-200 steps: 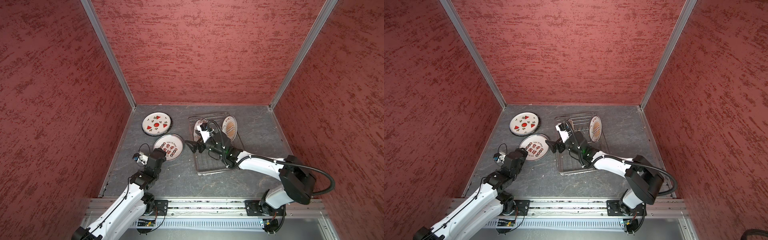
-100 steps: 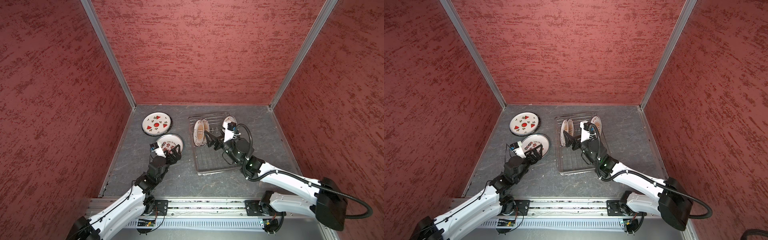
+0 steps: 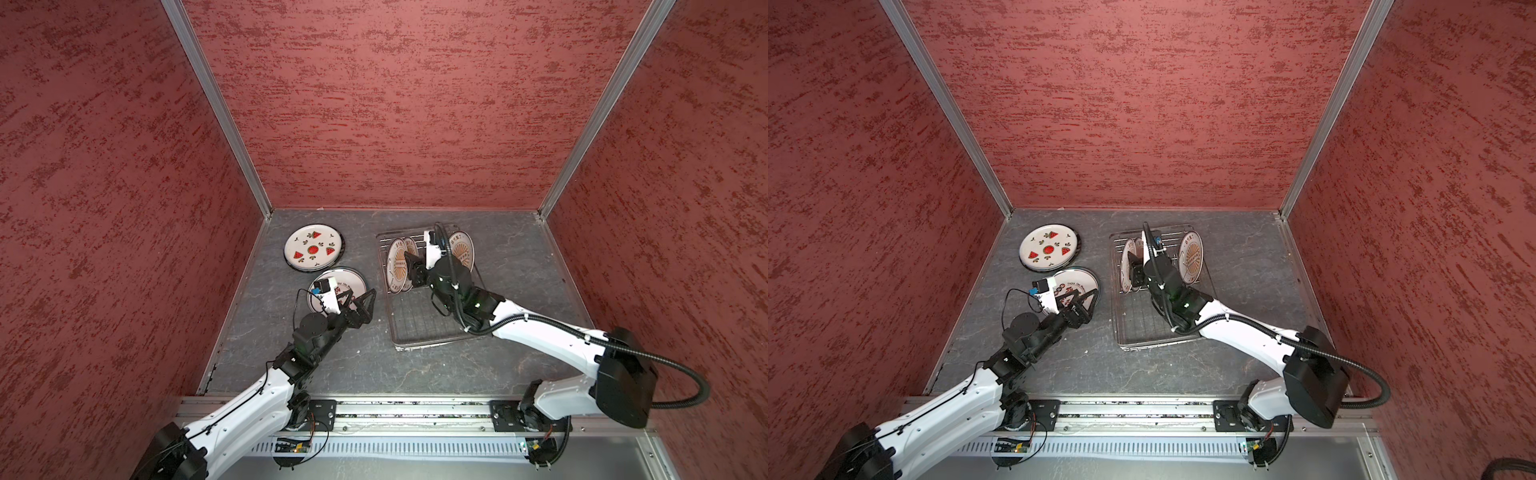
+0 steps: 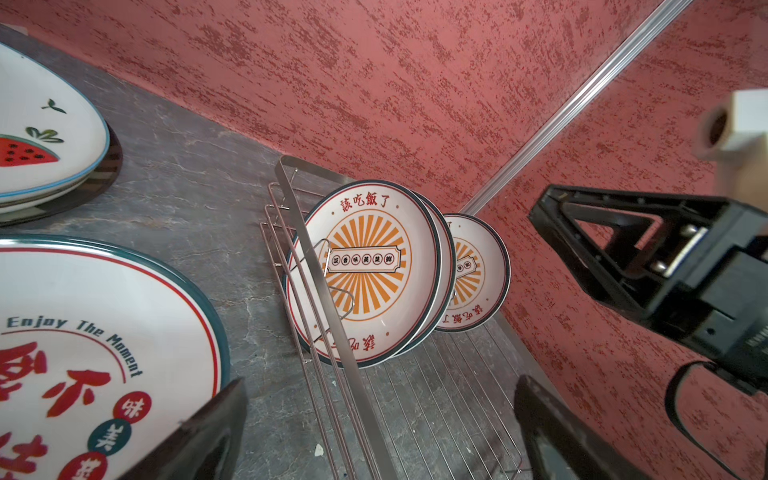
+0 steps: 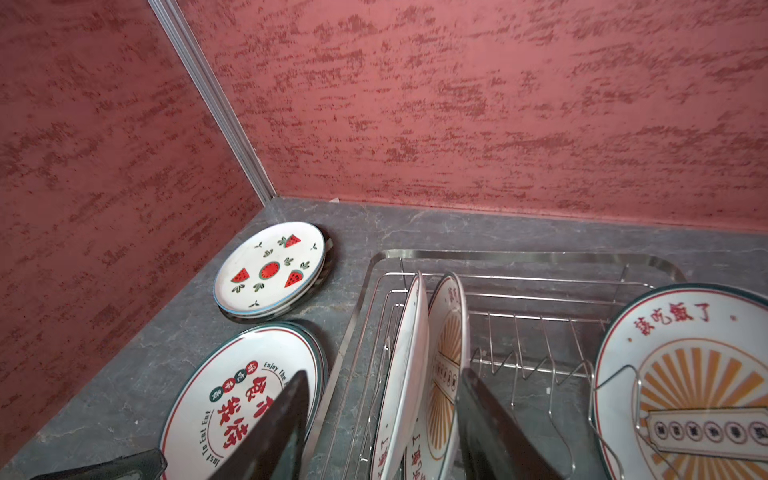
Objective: Unload the plates from the dish rack
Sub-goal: 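Reach the right gripper down into the rack toward the next sunburst plate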
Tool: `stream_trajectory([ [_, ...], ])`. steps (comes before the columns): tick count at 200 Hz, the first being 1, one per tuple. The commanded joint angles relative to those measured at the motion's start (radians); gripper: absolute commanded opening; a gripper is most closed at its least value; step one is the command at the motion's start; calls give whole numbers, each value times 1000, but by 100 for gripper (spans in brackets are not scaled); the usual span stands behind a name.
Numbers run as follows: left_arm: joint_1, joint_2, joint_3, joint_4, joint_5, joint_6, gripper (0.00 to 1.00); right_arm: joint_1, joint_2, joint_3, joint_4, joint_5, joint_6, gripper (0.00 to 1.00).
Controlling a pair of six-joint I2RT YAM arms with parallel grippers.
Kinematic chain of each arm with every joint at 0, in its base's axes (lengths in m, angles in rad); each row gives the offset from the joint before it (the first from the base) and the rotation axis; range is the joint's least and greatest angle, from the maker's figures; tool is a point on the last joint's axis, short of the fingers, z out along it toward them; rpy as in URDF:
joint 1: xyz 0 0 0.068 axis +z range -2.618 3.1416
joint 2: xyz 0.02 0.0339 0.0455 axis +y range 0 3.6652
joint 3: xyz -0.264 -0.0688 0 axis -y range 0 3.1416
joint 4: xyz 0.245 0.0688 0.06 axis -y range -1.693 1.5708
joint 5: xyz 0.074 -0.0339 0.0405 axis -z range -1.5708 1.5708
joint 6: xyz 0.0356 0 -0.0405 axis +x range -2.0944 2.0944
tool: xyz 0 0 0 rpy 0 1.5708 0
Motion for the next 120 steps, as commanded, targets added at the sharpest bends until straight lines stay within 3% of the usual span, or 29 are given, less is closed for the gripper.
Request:
stream_trajectory([
  [1, -10, 10, 6, 38, 45, 36, 99, -8, 58, 72, -115, 9, 11, 50],
  [72, -9, 27, -1, 96, 150, 47, 99, -25, 171, 174, -197, -32, 25, 37],
  [120, -9, 16, -7, 89, 126, 39, 99, -32, 234, 228, -251, 19, 43, 31],
])
